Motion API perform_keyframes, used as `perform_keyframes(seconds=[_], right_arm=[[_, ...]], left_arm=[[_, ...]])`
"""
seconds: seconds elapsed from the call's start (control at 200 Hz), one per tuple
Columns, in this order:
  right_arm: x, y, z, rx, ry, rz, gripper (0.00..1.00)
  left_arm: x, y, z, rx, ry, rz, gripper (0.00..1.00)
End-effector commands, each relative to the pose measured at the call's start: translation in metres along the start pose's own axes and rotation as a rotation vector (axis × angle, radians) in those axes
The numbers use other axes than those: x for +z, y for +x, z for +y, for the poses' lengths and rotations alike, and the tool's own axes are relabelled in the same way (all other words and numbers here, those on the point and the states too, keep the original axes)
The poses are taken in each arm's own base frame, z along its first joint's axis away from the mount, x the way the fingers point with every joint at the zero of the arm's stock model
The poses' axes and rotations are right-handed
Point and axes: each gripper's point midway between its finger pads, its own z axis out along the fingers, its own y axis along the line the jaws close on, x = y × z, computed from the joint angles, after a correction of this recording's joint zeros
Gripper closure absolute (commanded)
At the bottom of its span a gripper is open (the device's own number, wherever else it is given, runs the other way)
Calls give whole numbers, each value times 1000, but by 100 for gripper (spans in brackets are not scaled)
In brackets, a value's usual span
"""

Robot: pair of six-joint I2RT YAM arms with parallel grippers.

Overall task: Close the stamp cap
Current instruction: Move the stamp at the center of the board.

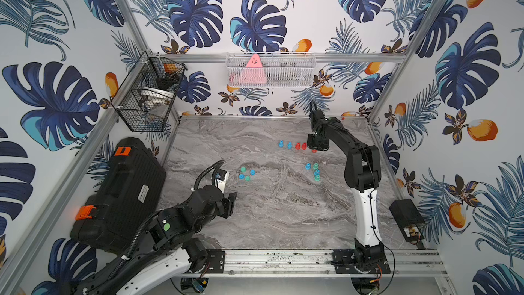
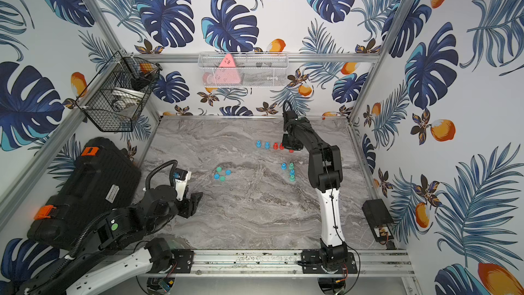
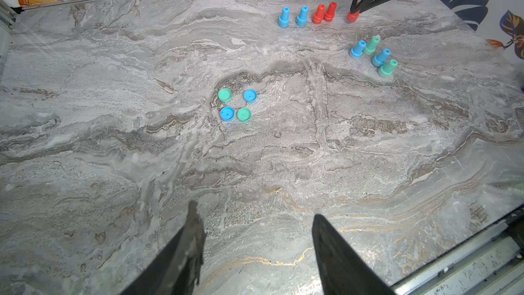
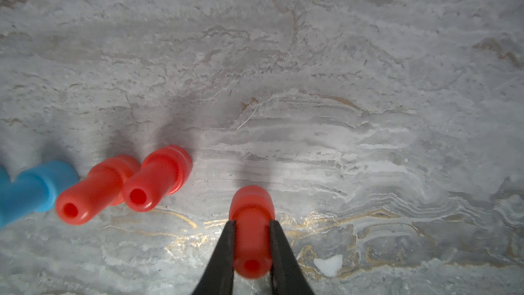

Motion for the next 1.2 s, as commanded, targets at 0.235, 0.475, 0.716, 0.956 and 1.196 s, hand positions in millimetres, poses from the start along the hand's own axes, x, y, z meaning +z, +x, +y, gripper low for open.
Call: perform_keyframes(seconds=[0.235, 0.475, 0.716, 0.956, 1.196], right_arm=[[4, -13, 9, 17, -31, -19, 84], [8, -20, 14, 18, -36, -21, 84], [10, -26, 17, 17, -37, -16, 83], [11, -25, 19, 17, -40, -6, 82], [11, -24, 20, 16, -43, 3, 79]], left_arm=[[0, -4, -1, 3, 4, -18, 35], [0, -5, -1, 2, 5, -20, 35], [0, -5, -1, 3, 6, -21, 35], [0, -5, -1, 4, 4, -20, 35], [-1, -5, -1, 2, 6, -23, 35]])
